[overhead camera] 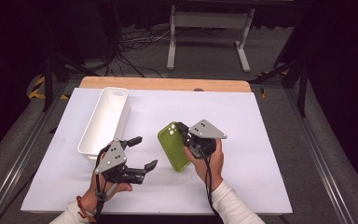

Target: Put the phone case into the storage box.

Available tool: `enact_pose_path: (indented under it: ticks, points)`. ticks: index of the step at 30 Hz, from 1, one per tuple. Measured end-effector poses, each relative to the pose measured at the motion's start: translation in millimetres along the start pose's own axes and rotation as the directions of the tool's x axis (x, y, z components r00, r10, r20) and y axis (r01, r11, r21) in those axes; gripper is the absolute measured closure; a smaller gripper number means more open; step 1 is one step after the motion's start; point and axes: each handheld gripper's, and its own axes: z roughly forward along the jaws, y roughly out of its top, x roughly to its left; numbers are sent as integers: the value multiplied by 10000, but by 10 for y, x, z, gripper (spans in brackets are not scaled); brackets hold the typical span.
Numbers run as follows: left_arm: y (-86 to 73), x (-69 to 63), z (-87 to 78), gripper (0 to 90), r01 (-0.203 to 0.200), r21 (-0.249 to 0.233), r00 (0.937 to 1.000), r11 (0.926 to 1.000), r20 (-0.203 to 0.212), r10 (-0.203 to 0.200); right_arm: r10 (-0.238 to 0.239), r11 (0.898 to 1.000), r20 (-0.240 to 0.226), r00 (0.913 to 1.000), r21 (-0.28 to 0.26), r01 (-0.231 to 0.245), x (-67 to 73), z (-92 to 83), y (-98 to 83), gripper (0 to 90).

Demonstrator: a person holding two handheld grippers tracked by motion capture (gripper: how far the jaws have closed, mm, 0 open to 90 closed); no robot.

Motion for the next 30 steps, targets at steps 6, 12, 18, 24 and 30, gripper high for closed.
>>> enact_pose_path:
  ticks: [6,12,18,24,30]
  points:
    - [0,-3,106,190,457,189,9986,9988,-260,-452,-207,9997,67,9998,-123,207,56,11,-29,891]
    - [14,37,185,288,1187,155,9926,9928,-263,-1182,-305,9990,177,9994,-320,311,76,-24,-38,891]
    - [33,65,243,435,1640,2,9863,9865,-178,-1640,-449,9972,252,9987,-592,464,112,-53,-35,891]
    - [46,95,250,630,2031,-236,9791,9789,-72,-2033,-534,9953,323,9981,-786,558,177,-38,-47,890]
    - [45,129,189,732,2162,-483,9754,9752,-333,-2179,-597,9919,361,9976,-1098,634,217,-52,-35,887]
